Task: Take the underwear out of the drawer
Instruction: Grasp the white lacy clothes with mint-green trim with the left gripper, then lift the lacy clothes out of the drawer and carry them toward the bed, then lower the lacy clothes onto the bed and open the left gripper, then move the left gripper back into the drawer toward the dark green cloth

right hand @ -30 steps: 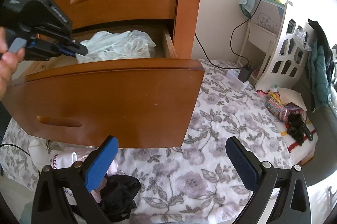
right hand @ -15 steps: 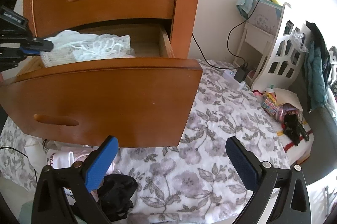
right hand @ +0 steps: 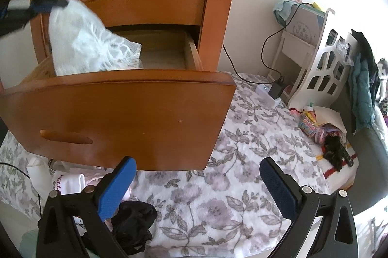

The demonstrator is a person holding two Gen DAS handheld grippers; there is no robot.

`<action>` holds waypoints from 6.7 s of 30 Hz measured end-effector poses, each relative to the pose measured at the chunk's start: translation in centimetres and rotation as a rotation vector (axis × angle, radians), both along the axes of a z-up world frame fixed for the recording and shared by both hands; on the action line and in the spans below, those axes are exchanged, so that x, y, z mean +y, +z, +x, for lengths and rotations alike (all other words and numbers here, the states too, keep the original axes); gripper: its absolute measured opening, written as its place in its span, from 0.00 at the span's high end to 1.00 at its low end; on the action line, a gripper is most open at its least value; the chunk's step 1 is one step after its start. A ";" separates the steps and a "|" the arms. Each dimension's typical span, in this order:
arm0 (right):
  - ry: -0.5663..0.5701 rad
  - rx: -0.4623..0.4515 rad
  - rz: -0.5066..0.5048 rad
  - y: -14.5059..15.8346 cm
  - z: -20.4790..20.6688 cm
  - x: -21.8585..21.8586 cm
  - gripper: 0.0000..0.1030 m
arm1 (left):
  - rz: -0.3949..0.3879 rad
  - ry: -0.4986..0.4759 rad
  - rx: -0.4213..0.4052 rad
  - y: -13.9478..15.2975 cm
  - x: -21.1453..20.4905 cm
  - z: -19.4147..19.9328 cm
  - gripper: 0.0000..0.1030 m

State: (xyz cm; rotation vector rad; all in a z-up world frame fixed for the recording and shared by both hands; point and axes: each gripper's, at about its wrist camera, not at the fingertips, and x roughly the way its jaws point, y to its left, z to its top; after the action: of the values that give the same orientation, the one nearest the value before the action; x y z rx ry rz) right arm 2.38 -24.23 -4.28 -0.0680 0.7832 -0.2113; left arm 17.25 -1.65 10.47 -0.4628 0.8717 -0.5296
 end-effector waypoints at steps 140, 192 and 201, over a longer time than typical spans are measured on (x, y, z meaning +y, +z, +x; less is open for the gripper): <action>-0.002 -0.024 0.025 0.3 -0.6 -0.3 0.00 | 0.392 -0.054 0.182 -11.6 -3.5 -14.3 0.06; 0.009 0.026 0.069 -0.8 0.4 -1.1 0.00 | 0.425 -0.031 0.252 -5.8 -5.4 2.8 0.15; 0.009 0.046 0.084 -1.2 0.7 -1.3 0.00 | 0.493 -0.070 0.319 -8.5 -6.8 4.3 0.34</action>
State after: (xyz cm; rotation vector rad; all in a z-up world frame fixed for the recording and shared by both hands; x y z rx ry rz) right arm 3.12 -25.57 -5.51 0.0026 0.8362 -0.1685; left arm 21.55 -8.42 1.94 -0.0631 1.2860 -0.2892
